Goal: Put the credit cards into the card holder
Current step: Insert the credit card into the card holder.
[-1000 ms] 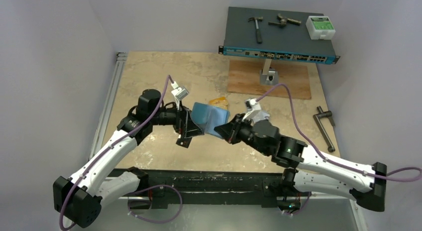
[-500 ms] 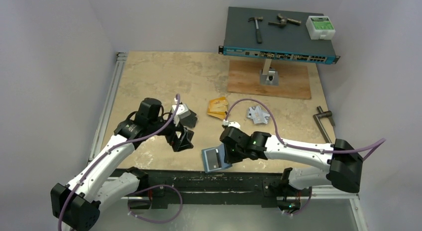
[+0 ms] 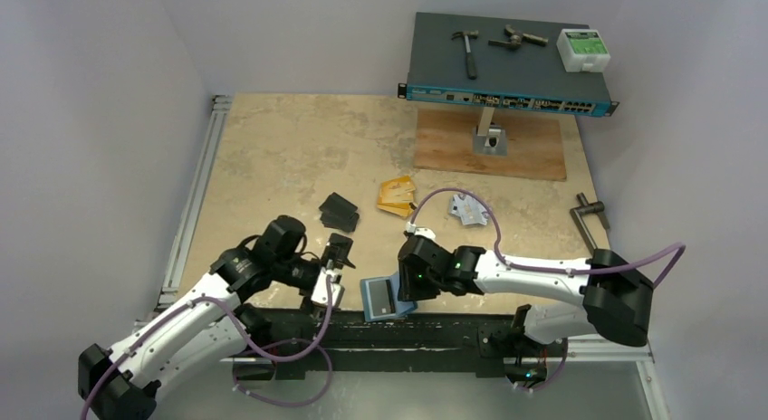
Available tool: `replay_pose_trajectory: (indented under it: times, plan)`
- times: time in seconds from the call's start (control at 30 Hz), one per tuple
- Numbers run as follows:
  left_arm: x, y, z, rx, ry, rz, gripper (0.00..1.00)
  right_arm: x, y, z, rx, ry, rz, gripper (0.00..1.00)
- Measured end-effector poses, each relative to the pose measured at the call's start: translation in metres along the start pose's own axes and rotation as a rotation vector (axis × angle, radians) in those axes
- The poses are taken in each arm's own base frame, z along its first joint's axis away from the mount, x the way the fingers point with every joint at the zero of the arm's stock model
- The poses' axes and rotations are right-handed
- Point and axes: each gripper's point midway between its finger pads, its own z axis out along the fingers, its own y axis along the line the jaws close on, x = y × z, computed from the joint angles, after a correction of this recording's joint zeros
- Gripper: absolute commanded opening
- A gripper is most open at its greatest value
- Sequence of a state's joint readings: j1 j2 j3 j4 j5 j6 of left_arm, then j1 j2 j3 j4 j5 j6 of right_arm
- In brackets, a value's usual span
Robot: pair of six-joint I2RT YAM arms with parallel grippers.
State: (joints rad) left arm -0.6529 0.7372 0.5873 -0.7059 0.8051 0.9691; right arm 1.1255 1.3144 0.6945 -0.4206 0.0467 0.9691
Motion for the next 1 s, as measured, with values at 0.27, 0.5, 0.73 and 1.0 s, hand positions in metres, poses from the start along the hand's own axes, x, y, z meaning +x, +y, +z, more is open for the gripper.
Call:
replay_pose_trajectory:
  times: [0.27,0.5,0.73,1.0]
  plan:
    - [0.020,0.005,0.029,0.117,0.022,0.127,0.96,-0.020,-0.004,-0.003,0.033,-0.100,0.081,0.60]
    - [0.007,-0.008,0.040,0.202,-0.031,0.347,0.76,-0.046,-0.021,-0.041,0.055,-0.246,0.160,0.40]
    - [0.005,-0.027,0.061,0.311,-0.059,0.479,0.75,-0.069,0.001,-0.067,-0.054,-0.337,0.178,0.31]
    - [0.020,-0.029,0.075,0.336,-0.023,0.528,0.68,-0.042,0.019,-0.017,-0.131,-0.183,0.149,0.27]
